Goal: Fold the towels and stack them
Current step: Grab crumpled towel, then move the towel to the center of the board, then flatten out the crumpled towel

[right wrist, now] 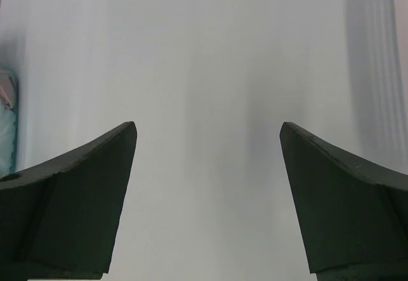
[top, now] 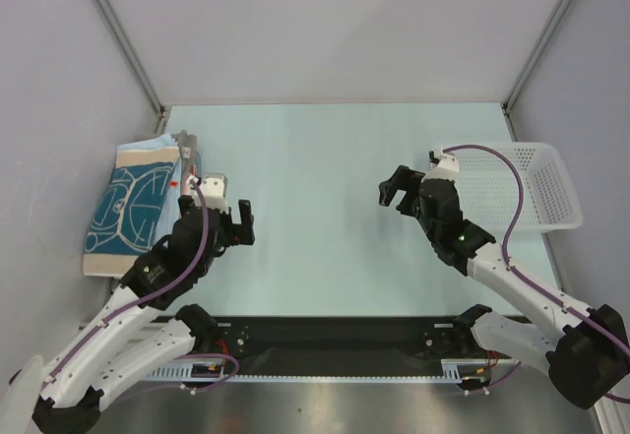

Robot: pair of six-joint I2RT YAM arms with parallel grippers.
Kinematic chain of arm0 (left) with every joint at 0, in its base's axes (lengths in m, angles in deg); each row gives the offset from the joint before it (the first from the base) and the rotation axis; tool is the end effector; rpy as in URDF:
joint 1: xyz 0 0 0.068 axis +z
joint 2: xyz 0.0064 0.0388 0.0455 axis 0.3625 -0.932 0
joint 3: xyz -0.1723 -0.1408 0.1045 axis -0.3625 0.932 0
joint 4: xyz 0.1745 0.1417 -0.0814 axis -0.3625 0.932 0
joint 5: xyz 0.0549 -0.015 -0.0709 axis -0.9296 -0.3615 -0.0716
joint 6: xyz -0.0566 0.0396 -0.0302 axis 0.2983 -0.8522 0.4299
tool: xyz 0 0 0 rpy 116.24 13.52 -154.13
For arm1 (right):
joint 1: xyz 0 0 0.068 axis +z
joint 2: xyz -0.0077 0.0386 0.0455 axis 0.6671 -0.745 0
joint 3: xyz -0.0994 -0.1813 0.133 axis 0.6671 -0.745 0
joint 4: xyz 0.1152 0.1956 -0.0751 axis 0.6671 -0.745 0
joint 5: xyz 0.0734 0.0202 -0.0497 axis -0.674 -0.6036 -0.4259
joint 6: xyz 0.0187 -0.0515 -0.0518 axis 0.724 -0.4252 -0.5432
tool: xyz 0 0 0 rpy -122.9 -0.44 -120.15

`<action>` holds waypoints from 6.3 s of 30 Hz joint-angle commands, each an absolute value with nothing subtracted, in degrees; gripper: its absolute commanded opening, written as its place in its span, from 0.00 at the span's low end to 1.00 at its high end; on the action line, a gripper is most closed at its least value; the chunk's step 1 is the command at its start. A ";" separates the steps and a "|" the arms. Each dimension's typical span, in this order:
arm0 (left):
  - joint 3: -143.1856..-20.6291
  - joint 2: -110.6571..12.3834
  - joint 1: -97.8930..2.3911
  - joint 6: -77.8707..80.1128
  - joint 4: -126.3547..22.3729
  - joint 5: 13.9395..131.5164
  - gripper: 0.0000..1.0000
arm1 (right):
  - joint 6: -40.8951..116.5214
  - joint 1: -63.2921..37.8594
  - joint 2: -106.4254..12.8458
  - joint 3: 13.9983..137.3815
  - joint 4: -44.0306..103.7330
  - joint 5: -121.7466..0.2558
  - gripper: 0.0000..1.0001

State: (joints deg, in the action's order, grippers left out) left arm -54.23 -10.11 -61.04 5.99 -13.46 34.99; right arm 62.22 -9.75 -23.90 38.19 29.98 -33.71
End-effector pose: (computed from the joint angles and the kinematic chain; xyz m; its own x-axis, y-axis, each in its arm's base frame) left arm 0.1386 -0.0746 0.2828 -0.4131 0.0232 -0.9104 0.1118 0.9934 -0.0254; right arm 0.2223 0.1146 0.2477 -0.3773 0.3405 -0.8612 -0.0493 0.9213 0.3858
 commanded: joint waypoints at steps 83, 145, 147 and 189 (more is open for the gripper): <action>-105.44 -36.57 -31.51 17.06 -9.11 39.34 0.00 | 60.00 -10.55 -19.42 36.45 32.55 -35.18 1.00; -43.58 -46.32 -72.67 51.68 -30.19 40.56 0.57 | 62.38 1.05 -67.92 52.35 40.99 -39.04 0.61; -43.58 -47.38 -72.67 51.59 -30.99 40.74 0.57 | 62.55 1.14 -68.28 52.53 40.82 -38.87 0.58; -71.60 -25.68 -72.58 29.89 -16.31 34.32 0.00 | 51.14 -6.60 -26.36 66.29 14.45 -35.44 0.00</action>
